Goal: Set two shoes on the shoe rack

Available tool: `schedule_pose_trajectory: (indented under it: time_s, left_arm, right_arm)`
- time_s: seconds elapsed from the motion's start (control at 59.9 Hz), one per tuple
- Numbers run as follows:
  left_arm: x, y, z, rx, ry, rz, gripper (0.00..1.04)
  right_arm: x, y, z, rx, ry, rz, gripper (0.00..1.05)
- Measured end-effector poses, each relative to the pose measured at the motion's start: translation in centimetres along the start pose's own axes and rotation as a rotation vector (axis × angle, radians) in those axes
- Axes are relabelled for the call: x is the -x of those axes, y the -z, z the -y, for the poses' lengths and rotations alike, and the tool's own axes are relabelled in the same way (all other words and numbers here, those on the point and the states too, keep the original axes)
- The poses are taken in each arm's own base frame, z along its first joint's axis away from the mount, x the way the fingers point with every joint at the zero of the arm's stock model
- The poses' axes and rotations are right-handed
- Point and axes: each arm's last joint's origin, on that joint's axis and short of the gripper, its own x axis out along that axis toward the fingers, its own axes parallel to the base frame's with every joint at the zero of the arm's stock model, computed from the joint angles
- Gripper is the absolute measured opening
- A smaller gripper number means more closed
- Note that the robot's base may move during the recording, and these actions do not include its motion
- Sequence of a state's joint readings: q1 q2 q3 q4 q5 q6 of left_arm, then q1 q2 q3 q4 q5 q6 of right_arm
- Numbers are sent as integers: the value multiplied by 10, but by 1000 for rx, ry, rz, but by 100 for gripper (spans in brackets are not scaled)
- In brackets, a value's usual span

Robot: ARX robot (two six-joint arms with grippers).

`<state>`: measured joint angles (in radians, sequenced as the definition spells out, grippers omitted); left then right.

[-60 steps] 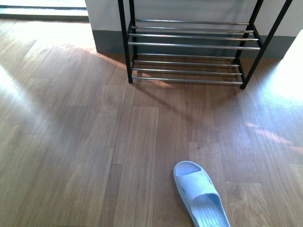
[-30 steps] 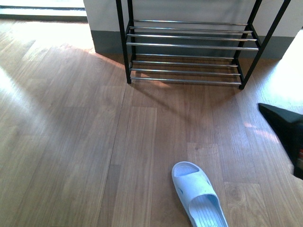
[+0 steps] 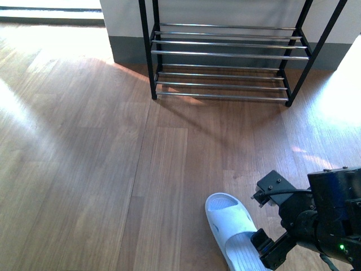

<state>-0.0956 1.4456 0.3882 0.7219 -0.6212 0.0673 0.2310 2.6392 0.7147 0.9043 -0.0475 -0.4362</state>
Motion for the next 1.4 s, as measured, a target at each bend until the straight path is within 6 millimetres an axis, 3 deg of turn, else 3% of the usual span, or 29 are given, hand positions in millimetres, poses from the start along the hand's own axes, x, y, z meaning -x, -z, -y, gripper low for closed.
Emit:
schedule_pose_trajectory:
  time_s: [0.651, 1.218, 1.301, 1.401]
  left_arm:
    - [0, 0, 0, 0, 0, 0, 2]
    - [0, 0, 0, 0, 0, 0, 2]
    - [0, 0, 0, 0, 0, 0, 2]
    - [0, 0, 0, 0, 0, 0, 2]
  right_arm:
    - [-67, 13, 3, -92, 4, -55, 95]
    - [-94, 9, 12, -156, 91, 16, 18]
    - [-89, 2, 21, -194, 127, 58, 1]
    - [-69, -10, 33, -214, 158, 107, 1]
